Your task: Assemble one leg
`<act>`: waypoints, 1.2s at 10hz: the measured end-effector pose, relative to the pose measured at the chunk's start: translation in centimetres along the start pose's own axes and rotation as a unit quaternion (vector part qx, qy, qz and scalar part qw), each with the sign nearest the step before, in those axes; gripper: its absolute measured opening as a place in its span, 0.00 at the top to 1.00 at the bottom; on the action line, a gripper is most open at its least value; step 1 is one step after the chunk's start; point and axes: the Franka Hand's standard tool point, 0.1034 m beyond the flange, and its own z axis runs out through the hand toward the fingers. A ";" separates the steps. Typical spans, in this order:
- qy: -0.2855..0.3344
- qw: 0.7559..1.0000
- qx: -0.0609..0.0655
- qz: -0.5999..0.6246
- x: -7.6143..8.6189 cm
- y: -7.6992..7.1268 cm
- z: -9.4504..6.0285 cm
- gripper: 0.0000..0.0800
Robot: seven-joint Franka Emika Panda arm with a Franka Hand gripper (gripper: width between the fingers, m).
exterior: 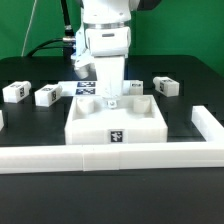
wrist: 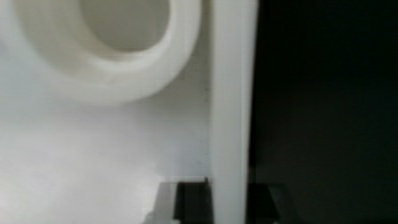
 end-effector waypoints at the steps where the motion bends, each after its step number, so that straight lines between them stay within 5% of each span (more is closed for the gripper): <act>1: -0.001 1.000 0.004 -0.009 0.2 0.4 0.0 0.93; 5: -0.001 1.000 0.000 -0.004 0.3 0.8 0.0 0.93; 12: 0.012 1.000 -0.015 0.013 5.5 3.7 0.2 0.93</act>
Offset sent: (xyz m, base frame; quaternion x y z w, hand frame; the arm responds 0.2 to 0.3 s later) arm 0.0000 0.0000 0.0000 0.0000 0.0000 0.0000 1.0000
